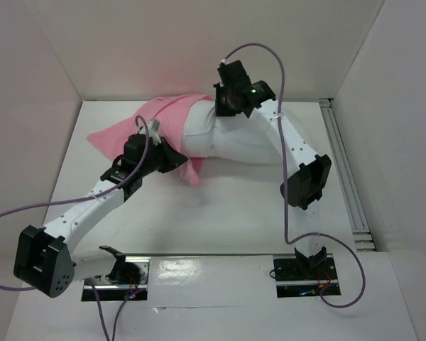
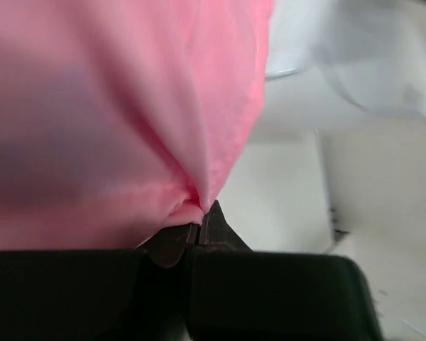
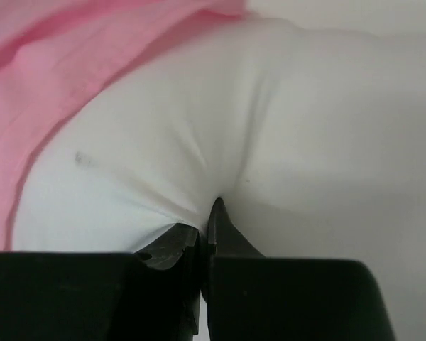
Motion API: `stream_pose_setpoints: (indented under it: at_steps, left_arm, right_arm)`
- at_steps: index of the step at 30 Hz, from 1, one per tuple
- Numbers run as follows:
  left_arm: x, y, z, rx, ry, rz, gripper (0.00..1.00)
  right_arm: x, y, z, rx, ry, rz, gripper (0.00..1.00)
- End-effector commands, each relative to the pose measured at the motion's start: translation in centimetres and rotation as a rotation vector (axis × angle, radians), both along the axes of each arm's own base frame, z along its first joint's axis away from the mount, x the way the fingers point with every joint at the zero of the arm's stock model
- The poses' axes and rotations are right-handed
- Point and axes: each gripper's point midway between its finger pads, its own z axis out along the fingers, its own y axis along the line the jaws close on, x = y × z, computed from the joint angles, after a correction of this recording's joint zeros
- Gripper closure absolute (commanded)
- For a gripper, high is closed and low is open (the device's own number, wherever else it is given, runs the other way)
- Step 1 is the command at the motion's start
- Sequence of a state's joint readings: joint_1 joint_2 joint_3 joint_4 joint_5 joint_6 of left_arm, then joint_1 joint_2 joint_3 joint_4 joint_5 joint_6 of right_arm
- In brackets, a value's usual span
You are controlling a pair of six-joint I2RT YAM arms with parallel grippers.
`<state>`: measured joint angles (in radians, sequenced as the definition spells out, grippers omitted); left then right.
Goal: Put the pillow into the pillowcase
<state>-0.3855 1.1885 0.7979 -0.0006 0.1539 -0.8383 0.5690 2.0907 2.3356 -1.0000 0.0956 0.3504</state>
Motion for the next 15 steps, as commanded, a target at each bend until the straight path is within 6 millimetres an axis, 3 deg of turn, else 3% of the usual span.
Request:
stream_pose_setpoints:
  at_steps: [1,2,3,5,6,7,9,11,12,13,15]
  left_arm:
    - [-0.8,-5.2,8.4,-0.109,-0.163,-0.209,1.0]
    - [-0.7,-5.3,8.0,-0.106,-0.154,-0.209,1.0]
    - [-0.7,-5.5,6.1,-0.111,-0.113,-0.211,1.0]
    - [-1.1,-5.8,3.2,-0.118,-0.055,-0.223,1.0]
    - [-1.9,-5.6,0.2,-0.11,0.01,-0.225,1.0]
    - [-2.3,-5.8,-1.1,-0.121,0.051,-0.23,1.0]
    - [-2.6,-6.0,-3.0,-0.125,0.087,-0.24,1.0]
    - [-1.7,-5.4,-2.8,-0.119,0.083,-0.221,1.0]
    - [-1.1,-5.1,-2.9,-0.102,0.096,-0.214,1.0]
    - [0.7,-5.5,0.1,-0.108,0.034,-0.224,1.0]
    - [3.7,-4.8,3.1,-0.073,-0.031,-0.225,1.0]
  right_arm:
    - [0.5,3.5,11.5,0.313,-0.292,-0.026,1.0]
    - [0.0,3.9,9.9,0.288,-0.261,-0.022,1.0]
    - [-1.1,4.9,5.3,0.239,-0.171,-0.021,1.0]
    - [-2.7,6.2,0.6,0.225,-0.086,0.001,1.0]
    - [-3.6,6.7,-1.7,0.222,-0.046,0.013,1.0]
    - [-5.5,6.6,-6.8,0.191,0.056,0.008,1.0]
    - [-7.2,7.4,-9.6,0.252,0.136,0.038,1.0]
    - [-6.9,7.5,-9.6,0.284,0.143,0.04,1.0]
    - [-6.1,7.4,-8.5,0.305,0.125,0.037,1.0]
    - [-4.5,7.5,-5.4,0.349,0.066,0.032,1.0]
    - [-1.6,5.5,-1.0,0.391,-0.025,-0.013,1.0]
